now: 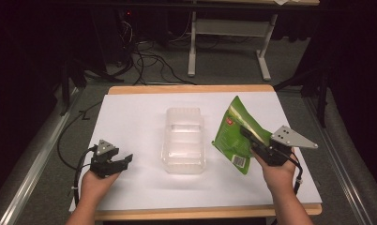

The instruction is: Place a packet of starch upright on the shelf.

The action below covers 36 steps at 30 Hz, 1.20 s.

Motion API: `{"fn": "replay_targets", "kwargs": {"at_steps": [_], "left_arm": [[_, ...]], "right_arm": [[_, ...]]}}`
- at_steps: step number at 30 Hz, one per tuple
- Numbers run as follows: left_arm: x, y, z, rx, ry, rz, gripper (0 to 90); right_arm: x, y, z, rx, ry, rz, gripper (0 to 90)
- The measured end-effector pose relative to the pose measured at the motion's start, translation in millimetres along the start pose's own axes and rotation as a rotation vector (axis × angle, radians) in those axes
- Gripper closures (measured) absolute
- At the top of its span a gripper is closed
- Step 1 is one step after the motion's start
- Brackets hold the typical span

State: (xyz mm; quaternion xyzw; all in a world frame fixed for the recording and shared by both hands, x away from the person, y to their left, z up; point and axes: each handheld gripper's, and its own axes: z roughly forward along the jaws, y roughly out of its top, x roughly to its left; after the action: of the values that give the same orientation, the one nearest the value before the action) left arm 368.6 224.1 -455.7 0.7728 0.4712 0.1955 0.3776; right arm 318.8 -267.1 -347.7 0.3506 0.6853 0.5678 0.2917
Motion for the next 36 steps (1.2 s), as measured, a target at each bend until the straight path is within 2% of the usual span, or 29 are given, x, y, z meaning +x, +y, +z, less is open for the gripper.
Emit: {"fn": "replay_targets", "kwargs": {"at_steps": [3,9,16,22,26,27,32,36], "left_arm": [[-0.3,0.2,-0.5,0.0,-0.002,0.0,36.4],[-0.6,0.0,-0.8,-0.002,0.001,0.001,36.3],[0.9,-1.1,-3.3,-0.007,-0.001,-0.006,36.3],[2.3,-1.7,-5.1,-0.008,0.0,-0.006,36.3],[2.1,-1.9,-4.9,-0.009,-0.001,-0.006,36.3],[2.3,-1.7,-5.1,-0.005,-0.005,-0.004,36.3],[2.2,-2.1,-4.6,-0.007,-0.003,-0.008,36.3],[2.2,-2.2,-4.6,-0.003,-0.004,-0.007,36.4]], "right_arm": [[5.1,8.6,8.5,-0.011,0.029,-0.006,88.2],[17.5,27.0,27.4,-0.033,0.087,-0.048,88.2],[37.7,41.3,57.1,-0.04,0.163,-0.08,88.2],[54.2,42.0,82.6,-0.026,0.22,-0.103,88.2],[59.1,40.2,92.0,-0.014,0.244,-0.11,88.1],[62.4,38.3,99.3,-0.004,0.271,-0.116,88.2],[66.0,33.6,115.0,0.029,0.306,-0.117,88.1],[67.4,29.1,127.1,0.058,0.312,-0.128,88.1]]}}
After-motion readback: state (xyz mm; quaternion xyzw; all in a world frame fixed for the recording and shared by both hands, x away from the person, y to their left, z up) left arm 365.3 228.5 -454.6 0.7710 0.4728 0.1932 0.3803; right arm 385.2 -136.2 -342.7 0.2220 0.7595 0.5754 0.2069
